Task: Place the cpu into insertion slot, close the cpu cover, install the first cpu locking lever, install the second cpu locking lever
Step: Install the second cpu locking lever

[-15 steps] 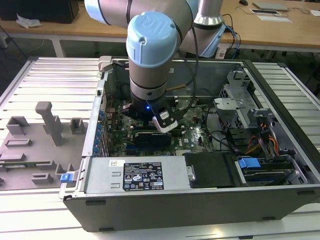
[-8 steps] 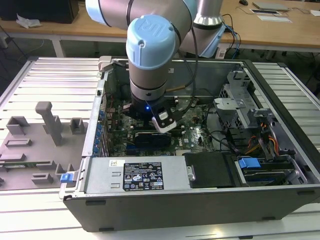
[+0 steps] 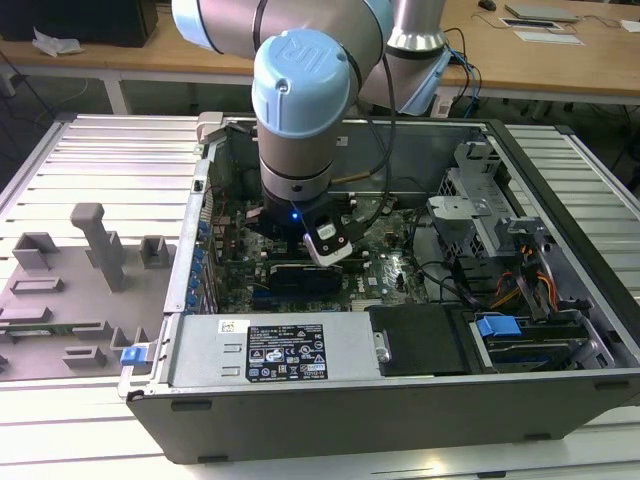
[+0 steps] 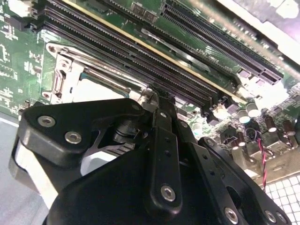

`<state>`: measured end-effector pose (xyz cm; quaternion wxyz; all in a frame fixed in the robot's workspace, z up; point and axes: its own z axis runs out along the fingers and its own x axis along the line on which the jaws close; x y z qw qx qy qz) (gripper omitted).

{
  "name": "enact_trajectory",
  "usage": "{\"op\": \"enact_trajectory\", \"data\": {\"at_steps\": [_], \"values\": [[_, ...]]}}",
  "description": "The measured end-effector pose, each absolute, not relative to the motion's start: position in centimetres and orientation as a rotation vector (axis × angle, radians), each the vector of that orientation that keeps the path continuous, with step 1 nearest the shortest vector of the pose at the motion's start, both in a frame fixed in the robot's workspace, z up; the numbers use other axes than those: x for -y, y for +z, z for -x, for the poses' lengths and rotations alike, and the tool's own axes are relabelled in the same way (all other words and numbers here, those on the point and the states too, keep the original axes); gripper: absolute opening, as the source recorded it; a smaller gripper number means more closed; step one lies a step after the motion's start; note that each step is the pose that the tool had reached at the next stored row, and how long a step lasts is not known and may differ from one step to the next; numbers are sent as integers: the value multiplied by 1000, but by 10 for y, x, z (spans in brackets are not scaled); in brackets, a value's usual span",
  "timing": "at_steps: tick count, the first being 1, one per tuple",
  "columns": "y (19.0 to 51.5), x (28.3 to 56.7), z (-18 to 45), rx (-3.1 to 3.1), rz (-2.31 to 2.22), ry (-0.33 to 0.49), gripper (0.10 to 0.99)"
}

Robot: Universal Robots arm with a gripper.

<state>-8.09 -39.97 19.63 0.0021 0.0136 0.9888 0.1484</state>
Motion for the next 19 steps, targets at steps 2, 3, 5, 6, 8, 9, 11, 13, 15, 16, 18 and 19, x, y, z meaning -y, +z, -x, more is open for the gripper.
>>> {"op": "enact_trajectory", "data": {"at_steps": [2, 3, 5, 6, 8, 9, 11, 13, 15, 16, 18, 19], "values": [[199, 400, 81, -3102, -43, 466, 106], [201, 400, 81, -3102, -43, 465, 106], [205, 400, 81, -3102, -44, 463, 106], [208, 400, 81, -3103, -44, 460, 106], [212, 400, 81, -3104, -47, 451, 106], [213, 400, 81, -3105, -48, 442, 106], [213, 400, 78, -3107, -59, 413, 106], [213, 400, 74, -3107, -69, 409, 106], [213, 400, 67, -3108, -77, 407, 106], [213, 400, 64, -3108, -80, 406, 106], [213, 400, 59, -3110, -84, 402, 106], [213, 400, 57, -3110, -86, 401, 106]]}}
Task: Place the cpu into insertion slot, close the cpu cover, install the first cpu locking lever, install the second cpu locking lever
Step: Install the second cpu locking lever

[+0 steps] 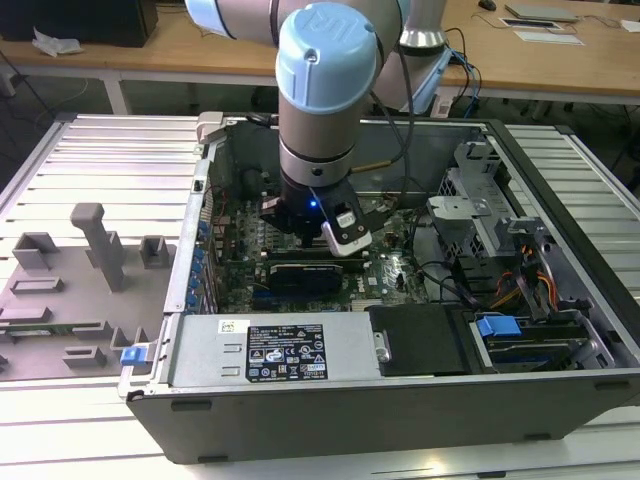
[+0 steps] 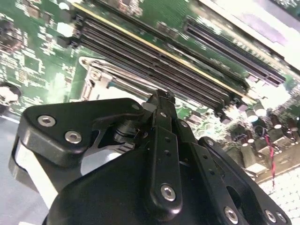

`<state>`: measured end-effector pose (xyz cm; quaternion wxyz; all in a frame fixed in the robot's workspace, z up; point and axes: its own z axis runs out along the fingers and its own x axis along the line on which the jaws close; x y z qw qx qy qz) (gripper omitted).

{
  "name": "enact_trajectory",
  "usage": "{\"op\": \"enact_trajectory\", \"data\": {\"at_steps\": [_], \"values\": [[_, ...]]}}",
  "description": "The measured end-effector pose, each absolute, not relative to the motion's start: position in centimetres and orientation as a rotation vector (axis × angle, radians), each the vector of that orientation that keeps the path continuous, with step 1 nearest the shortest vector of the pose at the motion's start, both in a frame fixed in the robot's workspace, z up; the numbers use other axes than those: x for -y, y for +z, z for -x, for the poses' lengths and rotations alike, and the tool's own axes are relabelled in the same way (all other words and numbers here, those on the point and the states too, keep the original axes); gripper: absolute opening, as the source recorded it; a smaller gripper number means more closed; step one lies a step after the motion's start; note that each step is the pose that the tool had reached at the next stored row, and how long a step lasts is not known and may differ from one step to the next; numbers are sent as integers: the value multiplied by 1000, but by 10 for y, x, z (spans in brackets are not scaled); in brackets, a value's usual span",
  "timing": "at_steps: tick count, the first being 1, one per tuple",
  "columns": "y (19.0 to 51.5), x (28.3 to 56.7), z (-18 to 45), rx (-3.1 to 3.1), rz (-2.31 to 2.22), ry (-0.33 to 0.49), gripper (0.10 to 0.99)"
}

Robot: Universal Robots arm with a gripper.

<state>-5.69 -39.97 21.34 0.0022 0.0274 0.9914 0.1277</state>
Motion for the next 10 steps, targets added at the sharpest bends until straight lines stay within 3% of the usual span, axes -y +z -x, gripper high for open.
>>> {"op": "enact_trajectory", "data": {"at_steps": [10], "values": [[213, 378, 42, -3119, -102, 324, 106]]}}
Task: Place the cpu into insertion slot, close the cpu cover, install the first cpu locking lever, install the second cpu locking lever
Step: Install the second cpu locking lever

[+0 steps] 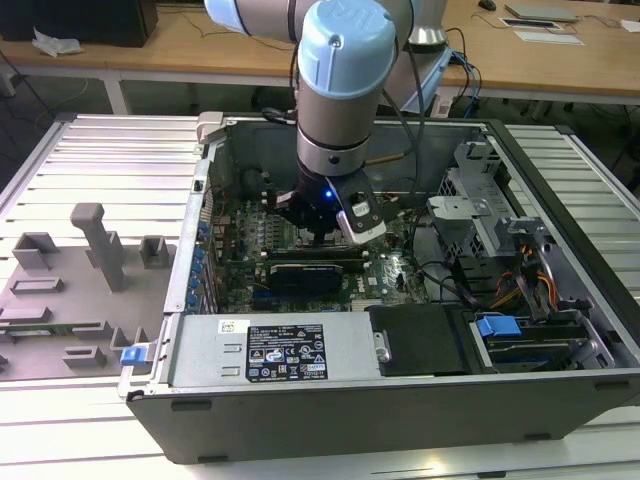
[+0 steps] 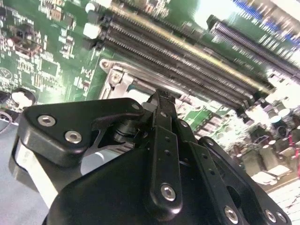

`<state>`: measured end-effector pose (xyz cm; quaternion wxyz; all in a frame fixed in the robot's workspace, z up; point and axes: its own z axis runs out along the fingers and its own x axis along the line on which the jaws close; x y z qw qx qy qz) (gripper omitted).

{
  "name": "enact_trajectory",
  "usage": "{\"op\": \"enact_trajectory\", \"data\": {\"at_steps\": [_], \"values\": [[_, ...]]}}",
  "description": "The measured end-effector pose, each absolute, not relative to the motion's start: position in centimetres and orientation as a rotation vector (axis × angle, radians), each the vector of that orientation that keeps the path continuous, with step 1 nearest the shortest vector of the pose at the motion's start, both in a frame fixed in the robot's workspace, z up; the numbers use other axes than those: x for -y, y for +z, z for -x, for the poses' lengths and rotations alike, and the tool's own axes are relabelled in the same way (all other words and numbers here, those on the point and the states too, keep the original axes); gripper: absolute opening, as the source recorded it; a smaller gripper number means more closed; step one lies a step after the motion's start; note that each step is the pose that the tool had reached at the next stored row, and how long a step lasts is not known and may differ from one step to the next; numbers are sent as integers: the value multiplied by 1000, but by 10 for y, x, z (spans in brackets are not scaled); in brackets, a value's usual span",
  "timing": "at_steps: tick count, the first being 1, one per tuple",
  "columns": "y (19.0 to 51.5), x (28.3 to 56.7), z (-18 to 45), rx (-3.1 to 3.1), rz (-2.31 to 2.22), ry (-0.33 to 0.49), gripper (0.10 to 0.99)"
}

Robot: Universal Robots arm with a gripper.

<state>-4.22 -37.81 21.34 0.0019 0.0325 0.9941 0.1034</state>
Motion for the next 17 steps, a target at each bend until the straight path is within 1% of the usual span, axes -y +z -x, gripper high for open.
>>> {"op": "enact_trajectory", "data": {"at_steps": [9, 14, 17], "values": [[215, 352, 38, -3122, -102, 294, 106], [225, 350, 38, -3123, -102, 271, 106], [226, 350, 38, -3123, -102, 268, 106]]}}
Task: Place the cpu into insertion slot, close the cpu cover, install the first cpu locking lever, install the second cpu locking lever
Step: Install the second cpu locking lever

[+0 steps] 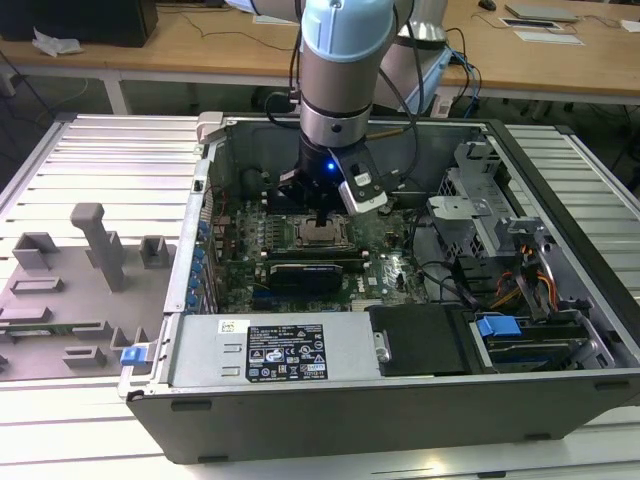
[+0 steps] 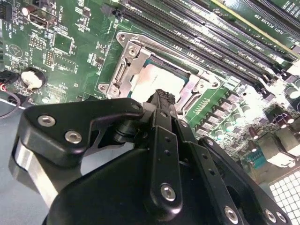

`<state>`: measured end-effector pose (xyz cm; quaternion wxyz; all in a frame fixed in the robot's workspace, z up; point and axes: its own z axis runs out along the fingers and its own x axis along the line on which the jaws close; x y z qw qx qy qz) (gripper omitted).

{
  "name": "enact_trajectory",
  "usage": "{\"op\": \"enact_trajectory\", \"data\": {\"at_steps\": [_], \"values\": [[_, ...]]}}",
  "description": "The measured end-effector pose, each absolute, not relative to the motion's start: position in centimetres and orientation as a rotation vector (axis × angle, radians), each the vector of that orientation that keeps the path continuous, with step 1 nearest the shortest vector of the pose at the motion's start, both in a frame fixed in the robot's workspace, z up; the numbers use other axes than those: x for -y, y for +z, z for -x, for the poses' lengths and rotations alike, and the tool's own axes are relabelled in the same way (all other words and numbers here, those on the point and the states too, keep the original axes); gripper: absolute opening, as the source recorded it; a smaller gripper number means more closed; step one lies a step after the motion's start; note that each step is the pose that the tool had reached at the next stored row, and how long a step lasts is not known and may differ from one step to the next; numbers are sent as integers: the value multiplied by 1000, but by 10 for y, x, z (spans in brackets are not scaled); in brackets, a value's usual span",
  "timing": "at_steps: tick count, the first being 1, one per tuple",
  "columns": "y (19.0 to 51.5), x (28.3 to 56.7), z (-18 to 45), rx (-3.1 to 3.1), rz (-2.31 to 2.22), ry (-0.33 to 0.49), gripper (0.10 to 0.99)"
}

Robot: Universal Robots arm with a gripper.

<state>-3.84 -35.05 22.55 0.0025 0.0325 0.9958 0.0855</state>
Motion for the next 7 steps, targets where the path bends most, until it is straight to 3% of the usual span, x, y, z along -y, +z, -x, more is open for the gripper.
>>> {"op": "enact_trajectory", "data": {"at_steps": [7], "values": [[226, 350, 38, -3123, -102, 268, 106]]}}
